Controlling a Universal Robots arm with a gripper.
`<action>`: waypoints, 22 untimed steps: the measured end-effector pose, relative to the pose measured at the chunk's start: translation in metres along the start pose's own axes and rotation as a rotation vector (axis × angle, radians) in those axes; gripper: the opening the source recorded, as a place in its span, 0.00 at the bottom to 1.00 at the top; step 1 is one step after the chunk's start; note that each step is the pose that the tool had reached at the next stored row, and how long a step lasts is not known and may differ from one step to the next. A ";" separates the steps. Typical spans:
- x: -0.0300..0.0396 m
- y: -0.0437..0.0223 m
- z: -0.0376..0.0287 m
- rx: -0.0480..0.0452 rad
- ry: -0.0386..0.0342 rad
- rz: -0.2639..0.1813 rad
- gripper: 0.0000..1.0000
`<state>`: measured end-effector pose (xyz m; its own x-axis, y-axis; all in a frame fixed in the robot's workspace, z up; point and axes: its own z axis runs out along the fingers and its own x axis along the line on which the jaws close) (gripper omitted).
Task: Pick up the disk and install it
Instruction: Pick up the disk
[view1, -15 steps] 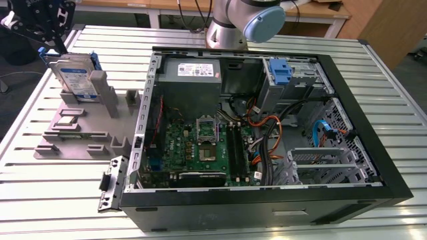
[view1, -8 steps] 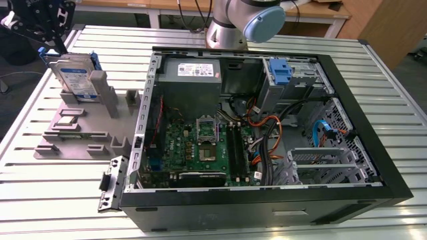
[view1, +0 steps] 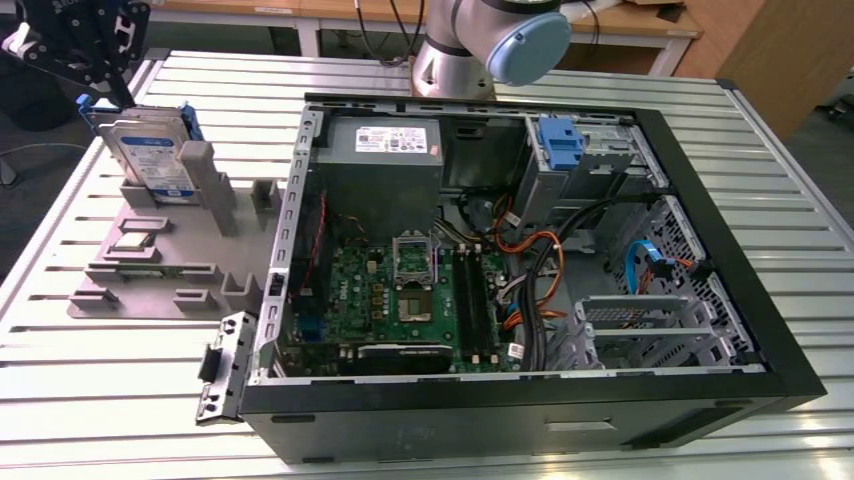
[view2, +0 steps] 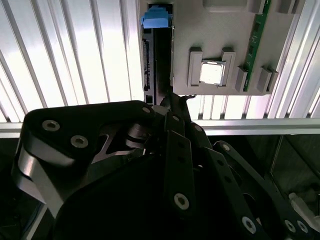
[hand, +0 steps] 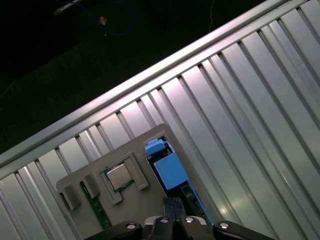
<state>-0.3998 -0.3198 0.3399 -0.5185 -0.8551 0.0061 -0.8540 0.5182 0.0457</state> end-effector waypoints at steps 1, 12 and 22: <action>0.0000 0.0000 0.0000 0.0000 0.0000 0.000 0.11; 0.0000 0.0000 0.0000 0.0000 0.0000 -0.001 0.11; 0.0000 0.0000 0.0001 0.0008 0.0054 -0.120 0.11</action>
<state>-0.3998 -0.3198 0.3398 -0.4123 -0.9111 0.0060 -0.9100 0.4121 0.0457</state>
